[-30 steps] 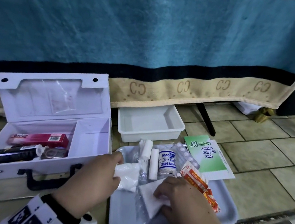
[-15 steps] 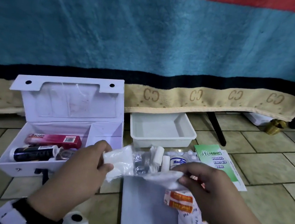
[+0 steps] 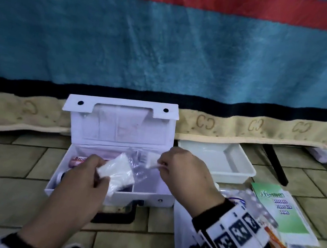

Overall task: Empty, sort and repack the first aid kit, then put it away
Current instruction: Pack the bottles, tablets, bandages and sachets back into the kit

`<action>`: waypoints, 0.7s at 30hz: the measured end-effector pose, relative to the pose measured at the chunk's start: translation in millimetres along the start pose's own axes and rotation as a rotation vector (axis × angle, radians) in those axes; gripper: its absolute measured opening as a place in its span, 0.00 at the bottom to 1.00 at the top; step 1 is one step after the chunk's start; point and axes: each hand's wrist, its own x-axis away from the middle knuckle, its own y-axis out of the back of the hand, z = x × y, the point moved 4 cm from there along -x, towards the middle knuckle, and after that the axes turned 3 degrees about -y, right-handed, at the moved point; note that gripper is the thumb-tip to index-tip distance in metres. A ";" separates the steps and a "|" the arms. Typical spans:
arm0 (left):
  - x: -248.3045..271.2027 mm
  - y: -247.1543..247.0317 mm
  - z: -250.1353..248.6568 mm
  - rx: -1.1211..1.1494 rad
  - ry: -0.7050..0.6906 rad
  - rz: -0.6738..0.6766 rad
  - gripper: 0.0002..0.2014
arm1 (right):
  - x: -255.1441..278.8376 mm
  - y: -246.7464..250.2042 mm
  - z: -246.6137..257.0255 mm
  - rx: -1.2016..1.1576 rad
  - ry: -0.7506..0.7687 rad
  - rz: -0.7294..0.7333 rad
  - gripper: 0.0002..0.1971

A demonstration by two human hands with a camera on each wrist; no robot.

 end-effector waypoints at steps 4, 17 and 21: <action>-9.1 8.2 10.3 -0.022 -0.018 0.029 0.06 | -18.4 -16.0 20.1 0.224 0.050 0.141 0.11; -34.7 21.3 21.2 -0.027 -0.087 0.082 0.06 | -30.1 -50.4 29.6 0.311 -0.089 0.368 0.16; -38.0 21.0 25.7 -0.014 -0.089 0.084 0.07 | -35.7 -56.9 26.8 0.347 -0.087 0.454 0.14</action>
